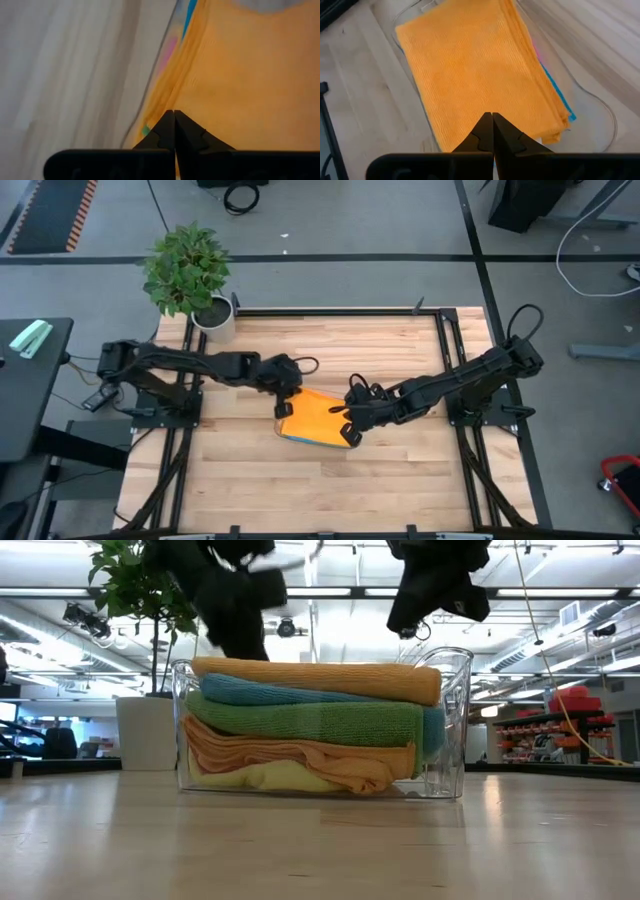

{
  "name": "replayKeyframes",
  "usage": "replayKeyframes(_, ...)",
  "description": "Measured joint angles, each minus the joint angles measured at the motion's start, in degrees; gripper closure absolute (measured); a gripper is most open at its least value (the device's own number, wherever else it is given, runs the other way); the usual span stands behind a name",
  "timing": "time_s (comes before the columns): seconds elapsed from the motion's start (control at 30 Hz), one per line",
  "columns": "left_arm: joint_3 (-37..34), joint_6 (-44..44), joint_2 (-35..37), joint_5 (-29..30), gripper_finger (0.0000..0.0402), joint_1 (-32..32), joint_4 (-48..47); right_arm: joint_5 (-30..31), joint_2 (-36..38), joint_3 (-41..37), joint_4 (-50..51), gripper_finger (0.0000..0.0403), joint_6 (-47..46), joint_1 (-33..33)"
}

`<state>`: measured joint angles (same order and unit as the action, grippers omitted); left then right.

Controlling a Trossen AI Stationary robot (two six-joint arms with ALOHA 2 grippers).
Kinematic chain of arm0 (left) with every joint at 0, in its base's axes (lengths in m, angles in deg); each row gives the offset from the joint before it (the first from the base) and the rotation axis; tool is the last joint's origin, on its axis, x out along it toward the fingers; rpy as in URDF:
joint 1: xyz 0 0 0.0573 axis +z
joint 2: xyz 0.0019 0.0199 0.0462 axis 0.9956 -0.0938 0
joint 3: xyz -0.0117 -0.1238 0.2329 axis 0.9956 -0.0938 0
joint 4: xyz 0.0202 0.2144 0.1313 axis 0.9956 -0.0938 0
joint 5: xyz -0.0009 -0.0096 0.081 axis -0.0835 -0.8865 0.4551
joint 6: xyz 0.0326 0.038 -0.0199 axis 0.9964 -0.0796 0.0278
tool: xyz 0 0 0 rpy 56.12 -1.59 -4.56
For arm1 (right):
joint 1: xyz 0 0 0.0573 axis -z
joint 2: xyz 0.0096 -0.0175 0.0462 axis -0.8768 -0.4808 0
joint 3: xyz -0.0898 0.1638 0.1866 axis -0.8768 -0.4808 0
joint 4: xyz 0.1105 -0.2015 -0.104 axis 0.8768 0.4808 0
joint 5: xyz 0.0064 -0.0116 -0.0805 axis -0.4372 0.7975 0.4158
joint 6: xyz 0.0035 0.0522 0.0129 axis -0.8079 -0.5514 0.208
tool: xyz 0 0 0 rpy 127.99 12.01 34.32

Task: Fold microfiber towels
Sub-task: Put the stacked microfiber cloths into the transparent bin, then move the transparent bin to the top of the table

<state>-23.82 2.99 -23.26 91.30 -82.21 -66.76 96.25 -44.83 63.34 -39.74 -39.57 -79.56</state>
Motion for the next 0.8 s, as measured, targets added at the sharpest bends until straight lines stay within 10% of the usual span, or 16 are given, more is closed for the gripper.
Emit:
replayKeyframes(0.4, 0.0, -1.8, 17.7, 1.1, 0.0395, -2.5, -8.7, -2.3, 0.0, 1.3, -3.7, 0.0401, 0.7, -5.4)
replayKeyframes(0.8, -12.0, -14.4, 22.1, 4.9, 0.0394, -25.1, -4.0, 0.2, -7.2, 1.3, -6.2, 0.0401, -10.1, -20.8)
